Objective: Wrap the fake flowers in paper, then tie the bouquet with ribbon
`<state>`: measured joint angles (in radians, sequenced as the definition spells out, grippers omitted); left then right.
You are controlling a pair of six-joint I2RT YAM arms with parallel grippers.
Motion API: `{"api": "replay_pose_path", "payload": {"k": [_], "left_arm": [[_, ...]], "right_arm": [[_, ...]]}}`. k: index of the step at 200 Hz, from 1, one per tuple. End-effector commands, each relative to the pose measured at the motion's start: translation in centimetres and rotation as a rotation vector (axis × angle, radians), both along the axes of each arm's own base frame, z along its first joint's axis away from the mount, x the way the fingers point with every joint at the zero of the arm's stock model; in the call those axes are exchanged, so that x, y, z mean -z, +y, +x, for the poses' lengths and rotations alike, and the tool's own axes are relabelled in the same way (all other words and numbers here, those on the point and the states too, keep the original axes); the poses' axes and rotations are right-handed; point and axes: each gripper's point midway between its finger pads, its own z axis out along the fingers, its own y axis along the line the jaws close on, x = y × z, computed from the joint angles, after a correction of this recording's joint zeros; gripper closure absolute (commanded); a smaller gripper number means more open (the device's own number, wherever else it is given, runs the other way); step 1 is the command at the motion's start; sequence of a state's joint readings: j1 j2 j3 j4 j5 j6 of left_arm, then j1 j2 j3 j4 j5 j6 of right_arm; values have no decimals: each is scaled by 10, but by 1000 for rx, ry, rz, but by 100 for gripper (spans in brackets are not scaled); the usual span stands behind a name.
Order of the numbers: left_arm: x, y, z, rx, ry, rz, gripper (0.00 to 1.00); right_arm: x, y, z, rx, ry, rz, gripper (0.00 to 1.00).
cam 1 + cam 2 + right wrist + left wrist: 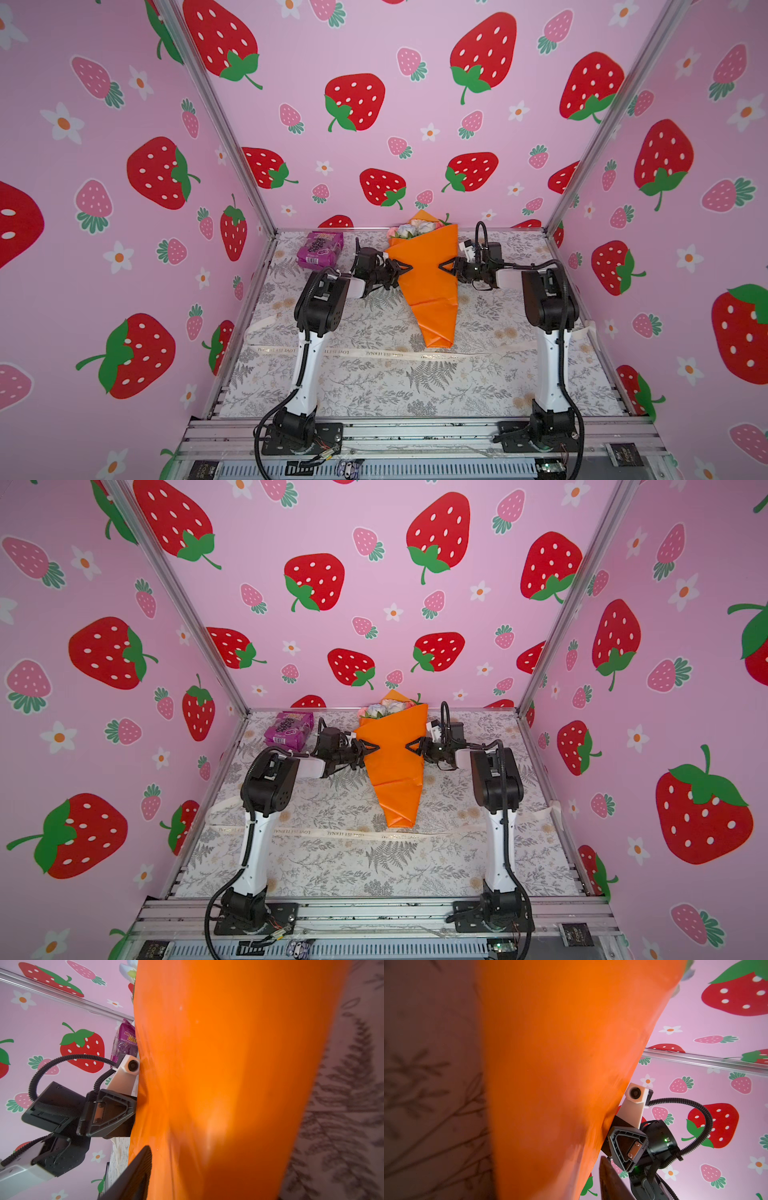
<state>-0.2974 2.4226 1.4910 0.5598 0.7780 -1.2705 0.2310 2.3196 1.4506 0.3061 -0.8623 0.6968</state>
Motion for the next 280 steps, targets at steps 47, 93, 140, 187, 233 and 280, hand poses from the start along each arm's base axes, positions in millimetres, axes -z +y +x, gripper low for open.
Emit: {"api": "replay_pose_path", "payload": {"k": [47, 93, 140, 187, 233, 280], "left_arm": [[31, -4, 11, -48, 88, -9, 59], [15, -9, 18, -44, 51, -40, 83], [-38, -13, 13, -17, -43, -58, 93], [-60, -1, -22, -19, -81, -40, 100], [-64, 14, -77, -7, -94, -11, 100], [-42, 37, -150, 23, -52, 62, 100]], "right_arm": [[29, -2, 3, -3, 90, 38, 43], [7, 2, 7, -19, 57, 108, 63], [-58, 4, -3, -32, -24, 210, 88], [-86, 3, -44, -56, -77, 223, 94], [-94, 7, -100, -65, -78, 217, 95], [-86, 15, -166, -52, -54, 195, 95]]}}
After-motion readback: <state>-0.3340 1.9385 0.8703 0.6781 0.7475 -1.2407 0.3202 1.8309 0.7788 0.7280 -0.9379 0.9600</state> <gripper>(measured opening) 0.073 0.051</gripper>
